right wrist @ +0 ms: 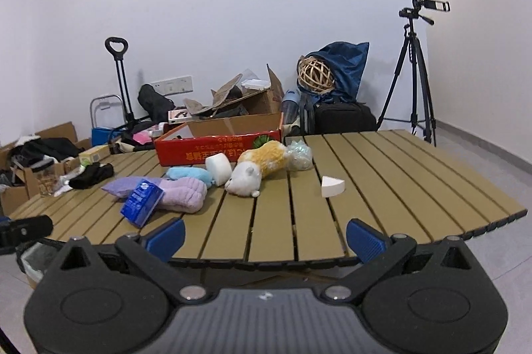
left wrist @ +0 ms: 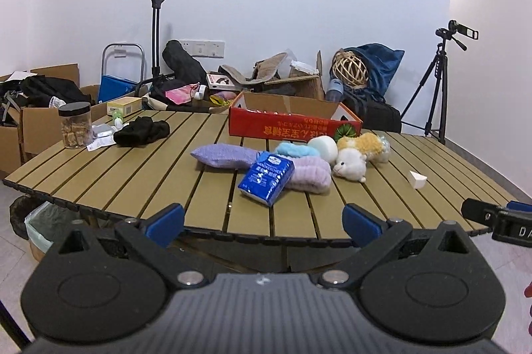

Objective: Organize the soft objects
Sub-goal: 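Move both open tools back toward the wooden table, then close the left gripper on the blue wet-wipe packet while the right gripper grasps the white foam wedge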

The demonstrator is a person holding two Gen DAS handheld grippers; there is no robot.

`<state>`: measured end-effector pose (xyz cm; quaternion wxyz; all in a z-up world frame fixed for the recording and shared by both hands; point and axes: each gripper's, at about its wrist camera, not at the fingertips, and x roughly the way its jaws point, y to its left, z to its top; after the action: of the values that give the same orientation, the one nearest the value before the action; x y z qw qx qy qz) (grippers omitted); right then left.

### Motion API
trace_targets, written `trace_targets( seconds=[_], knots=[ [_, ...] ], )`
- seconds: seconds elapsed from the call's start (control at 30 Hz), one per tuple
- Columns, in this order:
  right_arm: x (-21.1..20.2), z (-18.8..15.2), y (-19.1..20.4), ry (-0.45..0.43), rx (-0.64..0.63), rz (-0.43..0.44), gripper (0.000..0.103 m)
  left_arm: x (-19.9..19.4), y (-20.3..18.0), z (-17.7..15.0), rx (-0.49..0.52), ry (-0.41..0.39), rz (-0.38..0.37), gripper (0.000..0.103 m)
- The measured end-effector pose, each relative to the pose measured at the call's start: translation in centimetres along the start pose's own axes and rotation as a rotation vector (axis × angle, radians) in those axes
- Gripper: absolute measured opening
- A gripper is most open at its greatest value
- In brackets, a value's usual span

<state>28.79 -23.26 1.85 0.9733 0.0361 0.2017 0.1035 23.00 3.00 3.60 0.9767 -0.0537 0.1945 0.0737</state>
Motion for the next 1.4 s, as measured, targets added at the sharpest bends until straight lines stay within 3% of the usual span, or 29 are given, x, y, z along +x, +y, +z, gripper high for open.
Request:
trace_targets(
  seconds=[0.57,0.77,1.03,1.23,1.4],
  knots=[
    [9.6,3.0,-1.6,-0.007,0.056,-0.026,0.103,11.2,0.4,2.3,-0.074,0.049,0.034,0.103],
    [13.6,2.9,-2.6,0.023,0.089,-0.026,0.103,15.4,0.4,2.7,-0.036,0.061,0.029,0.103],
    [17.6,3.2,-3.3,0.053,0.064,-0.038,0.103,19.8,-0.6,2.3,0.095,0.083,-0.011,0.103],
    [19.5,2.7,-4.3,0.074,0.077,-0.027,0.103,22.5,-0.1,1.8,0.068,0.138,-0.038,0.103],
    [20.2,2.3,-4.5,0.08,0.073,-0.032,0.103,23.5,0.1,1.8,0.063,0.136,-0.042,0.102]
  ],
)
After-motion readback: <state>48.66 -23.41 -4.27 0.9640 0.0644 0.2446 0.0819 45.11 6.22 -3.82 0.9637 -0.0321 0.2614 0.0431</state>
